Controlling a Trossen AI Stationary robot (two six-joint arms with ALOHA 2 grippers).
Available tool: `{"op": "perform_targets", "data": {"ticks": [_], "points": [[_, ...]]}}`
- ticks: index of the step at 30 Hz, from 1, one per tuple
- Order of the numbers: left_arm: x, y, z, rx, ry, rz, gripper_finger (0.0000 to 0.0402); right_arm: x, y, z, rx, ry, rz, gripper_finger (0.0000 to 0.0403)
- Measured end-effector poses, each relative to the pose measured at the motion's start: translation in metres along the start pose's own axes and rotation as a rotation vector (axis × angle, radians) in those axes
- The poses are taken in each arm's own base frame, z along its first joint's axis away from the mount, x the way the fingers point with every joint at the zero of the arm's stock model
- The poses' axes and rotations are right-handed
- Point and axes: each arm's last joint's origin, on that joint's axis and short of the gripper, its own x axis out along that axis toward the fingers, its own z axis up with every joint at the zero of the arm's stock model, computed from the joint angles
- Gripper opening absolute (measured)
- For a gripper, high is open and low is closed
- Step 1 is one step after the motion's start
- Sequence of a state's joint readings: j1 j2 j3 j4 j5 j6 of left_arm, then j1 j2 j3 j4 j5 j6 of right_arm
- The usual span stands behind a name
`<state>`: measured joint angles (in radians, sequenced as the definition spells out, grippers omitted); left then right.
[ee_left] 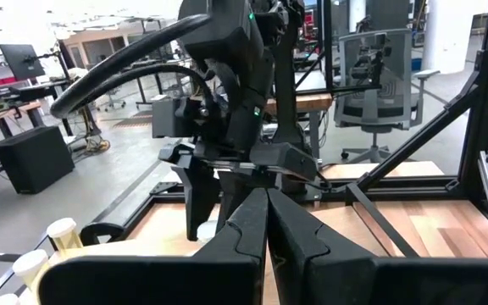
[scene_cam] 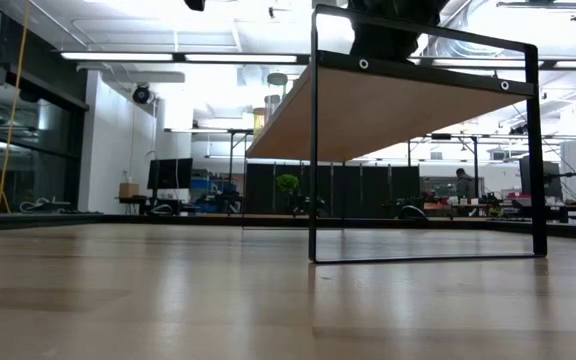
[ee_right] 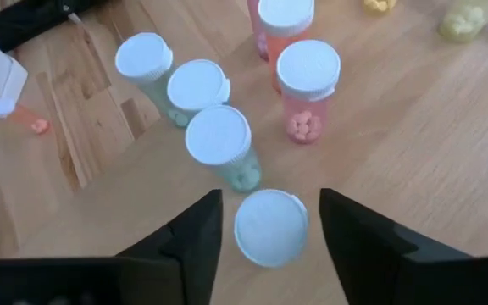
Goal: Pick and place medicine bottles onto shelf by color
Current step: Put the pink pill bottle on the shelf
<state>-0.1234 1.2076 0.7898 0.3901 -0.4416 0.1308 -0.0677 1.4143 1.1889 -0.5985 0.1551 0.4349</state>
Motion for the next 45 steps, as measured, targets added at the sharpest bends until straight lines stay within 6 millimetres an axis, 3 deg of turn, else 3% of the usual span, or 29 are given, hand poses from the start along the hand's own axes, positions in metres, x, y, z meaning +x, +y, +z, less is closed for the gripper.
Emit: {"op": "perform_targets", "data": {"ticks": [6, 12, 17, 20, 24, 31, 37, 45], "points": [[0.0, 0.0, 0.0, 0.001, 0.001, 0.0, 0.0, -0.013, -0.001, 0.002, -0.033, -0.037, 0.014, 0.0216], [0.0, 0.001, -0.002, 0.028, 0.028, 0.044, 0.0, -0.061, -0.003, 0.0, -0.122, -0.174, -0.057, 0.0217], [-0.003, 0.009, -0.006, 0.085, 0.053, 0.098, 0.0, -0.091, -0.001, -0.028, -0.209, -0.355, -0.132, 0.0218], [-0.008, 0.026, -0.019, 0.071, 0.042, 0.092, 0.0, -0.095, -0.005, -0.054, -0.224, -0.44, -0.078, 0.0218], [-0.028, 0.059, -0.023, -0.042, -0.108, -0.001, 0.0, -0.098, -0.015, -0.082, -0.23, -0.581, 0.013, 0.0216], [-0.061, 0.096, -0.02, -0.138, -0.147, 0.026, 0.0, -0.096, -0.026, -0.102, -0.222, -0.76, 0.138, 0.0216], [-0.078, 0.101, -0.023, -0.197, -0.069, 0.046, 0.0, -0.088, -0.028, -0.109, -0.221, -0.75, 0.135, 0.0216], [-0.08, 0.082, -0.023, -0.22, -0.04, -0.047, 0.0, -0.089, -0.027, -0.107, -0.211, -0.772, 0.146, 0.0216]]}}
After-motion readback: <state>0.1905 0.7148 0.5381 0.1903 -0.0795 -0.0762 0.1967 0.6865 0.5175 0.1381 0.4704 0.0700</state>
